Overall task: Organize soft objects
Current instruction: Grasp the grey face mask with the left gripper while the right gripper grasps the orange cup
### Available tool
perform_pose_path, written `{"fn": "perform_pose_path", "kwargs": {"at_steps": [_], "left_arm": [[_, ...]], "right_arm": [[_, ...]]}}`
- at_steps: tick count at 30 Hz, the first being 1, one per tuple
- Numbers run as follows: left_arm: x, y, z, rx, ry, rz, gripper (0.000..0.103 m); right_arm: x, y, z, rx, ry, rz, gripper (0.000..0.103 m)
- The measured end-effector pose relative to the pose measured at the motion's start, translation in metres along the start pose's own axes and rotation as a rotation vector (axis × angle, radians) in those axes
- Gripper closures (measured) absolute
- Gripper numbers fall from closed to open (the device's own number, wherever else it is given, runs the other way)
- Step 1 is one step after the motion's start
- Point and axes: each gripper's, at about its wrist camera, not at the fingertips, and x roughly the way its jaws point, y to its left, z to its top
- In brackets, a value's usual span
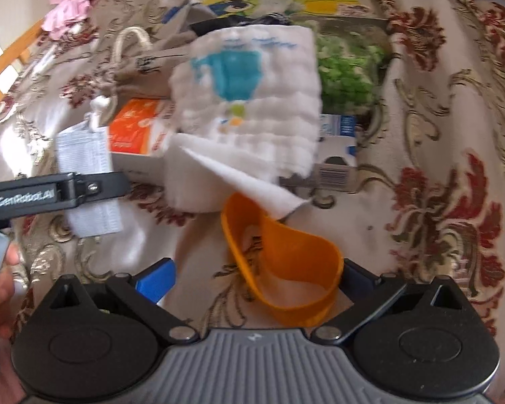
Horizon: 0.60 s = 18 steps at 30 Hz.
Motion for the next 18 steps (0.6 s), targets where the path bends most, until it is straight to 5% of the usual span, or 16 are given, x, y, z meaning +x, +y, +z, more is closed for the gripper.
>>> {"fn": "perform_pose_path", "kwargs": {"at_steps": [7,18], "left_arm": [[0.000,-0.002,-0.002,0.003,0.021,-0.034,0.053],[-0.003,-0.018,-0.011,0.105,0.043,-0.113,0.064]], "right_arm": [[-0.005,-0.005,0.001,0.042,-0.014,0.109,0.000],[0.001,-0.006,0.000,0.048,0.010,0.038,0.003]]}}
